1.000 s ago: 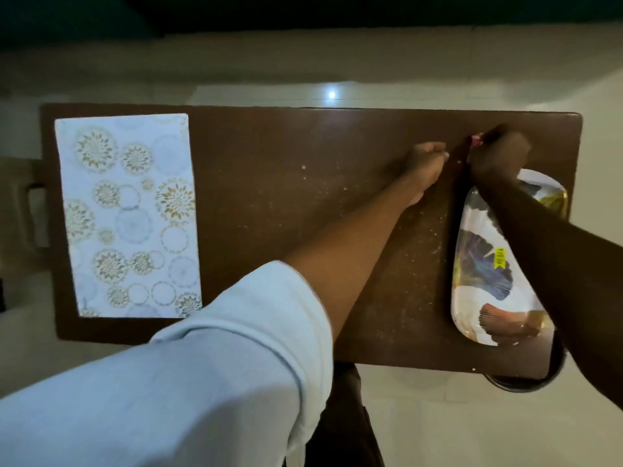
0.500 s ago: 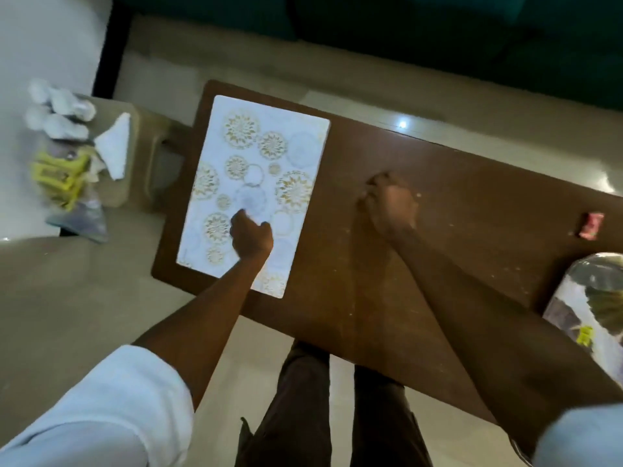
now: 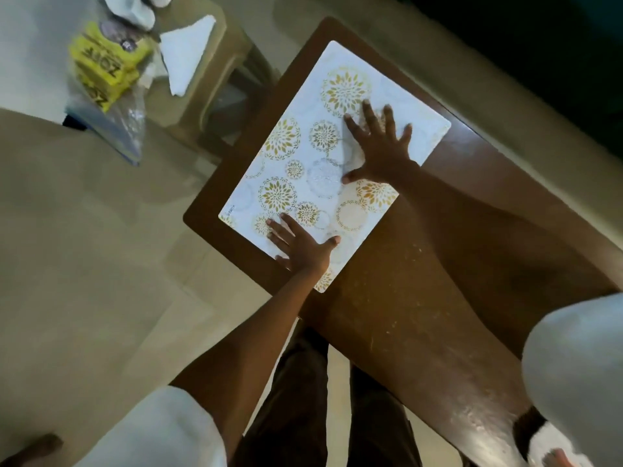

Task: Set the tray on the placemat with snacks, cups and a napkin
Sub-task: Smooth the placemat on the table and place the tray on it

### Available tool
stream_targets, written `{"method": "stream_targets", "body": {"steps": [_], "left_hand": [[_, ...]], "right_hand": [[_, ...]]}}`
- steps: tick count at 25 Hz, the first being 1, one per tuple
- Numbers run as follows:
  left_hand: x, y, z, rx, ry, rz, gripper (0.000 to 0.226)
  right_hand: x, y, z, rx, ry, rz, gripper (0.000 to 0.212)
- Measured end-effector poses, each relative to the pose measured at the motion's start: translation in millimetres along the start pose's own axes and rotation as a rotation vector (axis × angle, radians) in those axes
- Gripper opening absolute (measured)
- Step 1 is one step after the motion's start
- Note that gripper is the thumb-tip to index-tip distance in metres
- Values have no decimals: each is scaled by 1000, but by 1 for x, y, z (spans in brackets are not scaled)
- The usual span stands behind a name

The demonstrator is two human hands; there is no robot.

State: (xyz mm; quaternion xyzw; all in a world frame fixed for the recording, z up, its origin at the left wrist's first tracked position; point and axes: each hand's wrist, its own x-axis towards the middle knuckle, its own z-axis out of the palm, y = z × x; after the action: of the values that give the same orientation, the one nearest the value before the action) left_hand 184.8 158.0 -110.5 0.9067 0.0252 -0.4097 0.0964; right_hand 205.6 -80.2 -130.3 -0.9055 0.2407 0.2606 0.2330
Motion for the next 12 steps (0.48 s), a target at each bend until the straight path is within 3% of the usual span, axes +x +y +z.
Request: {"method": "stream_targets", "body": {"steps": [5, 12], "left_hand": [[13, -3, -16, 115, 50, 155, 139], [57, 37, -36, 728, -4, 770, 135]], "right_hand": [[-35, 17, 13, 154, 70, 185, 137], [-162, 25, 87, 510, 166, 843, 135]]}}
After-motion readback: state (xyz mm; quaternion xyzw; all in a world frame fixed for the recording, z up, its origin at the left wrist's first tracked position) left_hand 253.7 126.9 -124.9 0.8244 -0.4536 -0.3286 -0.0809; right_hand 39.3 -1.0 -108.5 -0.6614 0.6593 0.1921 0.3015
